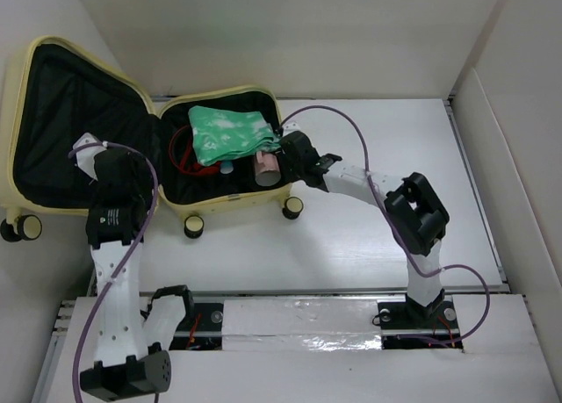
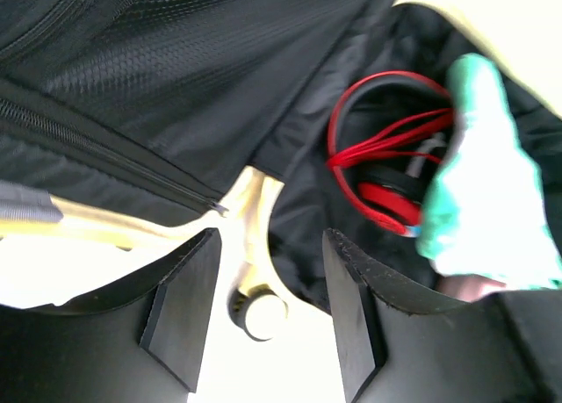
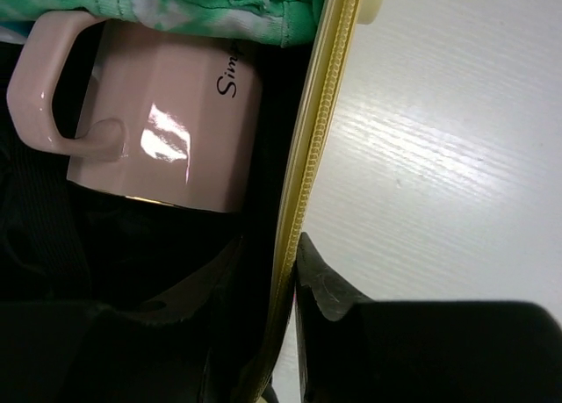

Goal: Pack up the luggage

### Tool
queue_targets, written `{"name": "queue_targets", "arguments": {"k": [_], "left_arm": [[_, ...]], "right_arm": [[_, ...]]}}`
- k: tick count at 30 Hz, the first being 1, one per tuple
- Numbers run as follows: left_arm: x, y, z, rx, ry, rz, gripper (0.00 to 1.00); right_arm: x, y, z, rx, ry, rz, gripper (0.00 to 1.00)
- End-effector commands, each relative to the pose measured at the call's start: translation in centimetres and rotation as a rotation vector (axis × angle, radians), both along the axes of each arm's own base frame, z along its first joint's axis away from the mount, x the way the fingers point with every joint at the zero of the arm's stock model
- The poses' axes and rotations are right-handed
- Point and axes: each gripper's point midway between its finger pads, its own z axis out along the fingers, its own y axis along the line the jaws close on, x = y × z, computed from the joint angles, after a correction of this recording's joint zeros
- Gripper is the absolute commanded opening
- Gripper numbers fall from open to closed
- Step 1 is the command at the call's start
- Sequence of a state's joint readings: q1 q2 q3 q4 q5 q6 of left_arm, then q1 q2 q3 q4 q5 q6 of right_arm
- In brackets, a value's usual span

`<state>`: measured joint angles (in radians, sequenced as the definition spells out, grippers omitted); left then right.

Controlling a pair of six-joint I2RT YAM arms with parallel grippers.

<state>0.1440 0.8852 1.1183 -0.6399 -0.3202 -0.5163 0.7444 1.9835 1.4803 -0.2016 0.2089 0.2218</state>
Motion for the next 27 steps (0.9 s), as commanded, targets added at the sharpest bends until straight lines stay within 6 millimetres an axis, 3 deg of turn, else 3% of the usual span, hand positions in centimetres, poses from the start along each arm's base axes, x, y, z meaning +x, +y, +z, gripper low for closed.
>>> {"name": "queue_targets", "arguments": {"k": [1, 3, 4, 10, 14, 17, 20, 23, 25, 27], "left_arm": [[-1.7, -0.1, 1.9, 0.037, -0.059, -0.005, 0.47], [-3.1, 0.6, 1.6, 0.041, -0.059, 0.059, 0.41], [-4.3, 0.9, 2.9, 0.057, -0.120, 0.087, 0.41], [-10.2, 5.1, 2.5, 0.154, -0.102, 0.421, 0.46], [-10.1, 6.3, 0.4, 0.169, -0.080, 0.521, 0.60], [-9.7, 7.1, 0.7, 0.184, -0.133, 0.581, 0.67], [-9.5, 7.6, 0.9, 0.200, -0.113, 0.625, 0.68], [-10.9, 8.3, -0.5, 0.257, -0.040, 0.686, 0.67], [-10.6, 8.5, -0.7, 0.281, -0.090, 0.663, 0.66], [-10.4, 8.5, -3.0, 0.249, -0.046, 0.679, 0.67]], "right_arm": [[-16.4, 14.9, 2.4, 0.332, 0.223, 0.671, 0.00], [-18.0, 15.9, 2.7, 0.338, 0.231, 0.719, 0.00], [-17.9, 16.0, 2.9, 0.344, 0.225, 0.720, 0.00], [-18.7, 16.8, 2.5, 0.363, 0.247, 0.743, 0.00], [-19.4, 17.9, 4.2, 0.388, 0.223, 0.775, 0.00], [-19.3, 18.0, 5.0, 0.399, 0.211, 0.772, 0.00], [-19.0, 18.0, 5.4, 0.392, 0.205, 0.767, 0.00], [-18.1, 17.6, 5.1, 0.370, 0.186, 0.739, 0.00], [-17.2, 17.1, 4.9, 0.381, 0.179, 0.735, 0.00], [-17.6, 16.5, 4.0, 0.408, 0.217, 0.728, 0.00]]}}
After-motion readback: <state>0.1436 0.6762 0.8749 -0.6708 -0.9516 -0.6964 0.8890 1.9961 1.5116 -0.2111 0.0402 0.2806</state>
